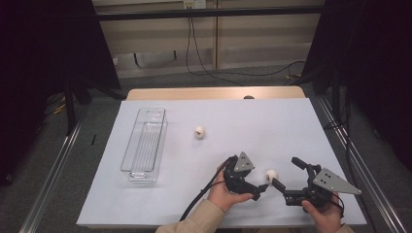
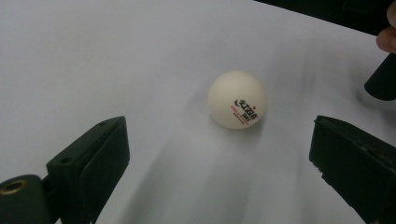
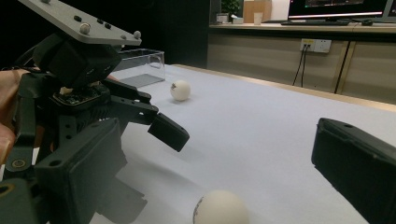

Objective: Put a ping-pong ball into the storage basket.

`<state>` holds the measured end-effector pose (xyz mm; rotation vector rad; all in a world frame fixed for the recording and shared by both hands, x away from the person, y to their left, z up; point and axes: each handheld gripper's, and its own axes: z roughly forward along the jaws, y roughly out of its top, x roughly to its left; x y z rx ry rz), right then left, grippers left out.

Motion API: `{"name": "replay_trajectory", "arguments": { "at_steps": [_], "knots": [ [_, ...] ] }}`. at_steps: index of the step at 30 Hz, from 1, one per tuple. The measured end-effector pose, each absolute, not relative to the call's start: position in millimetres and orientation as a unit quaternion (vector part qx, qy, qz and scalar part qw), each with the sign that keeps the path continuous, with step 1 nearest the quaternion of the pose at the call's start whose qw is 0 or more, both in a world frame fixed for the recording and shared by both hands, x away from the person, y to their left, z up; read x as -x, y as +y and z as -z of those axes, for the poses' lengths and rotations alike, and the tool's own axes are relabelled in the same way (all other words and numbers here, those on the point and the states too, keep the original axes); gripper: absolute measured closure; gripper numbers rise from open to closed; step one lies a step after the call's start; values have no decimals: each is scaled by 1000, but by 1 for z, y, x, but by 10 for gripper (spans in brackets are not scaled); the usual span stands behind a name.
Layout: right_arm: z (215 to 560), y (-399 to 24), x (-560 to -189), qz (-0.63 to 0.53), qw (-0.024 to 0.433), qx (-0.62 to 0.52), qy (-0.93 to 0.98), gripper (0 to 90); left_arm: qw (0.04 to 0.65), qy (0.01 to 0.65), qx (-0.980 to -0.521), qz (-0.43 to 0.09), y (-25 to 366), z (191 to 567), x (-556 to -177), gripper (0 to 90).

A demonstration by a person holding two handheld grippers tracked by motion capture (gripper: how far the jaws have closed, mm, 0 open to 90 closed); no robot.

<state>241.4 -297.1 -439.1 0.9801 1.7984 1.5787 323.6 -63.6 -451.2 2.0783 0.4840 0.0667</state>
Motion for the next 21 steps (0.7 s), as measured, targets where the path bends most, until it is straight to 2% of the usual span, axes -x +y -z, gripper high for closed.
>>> {"name": "replay_trajectory", "arguments": {
  "at_steps": [21],
  "knots": [
    [439, -297, -241, -587, 275, -364, 668, 16, 481, 190, -856, -26, -73, 452, -323, 60]
  ]
}}
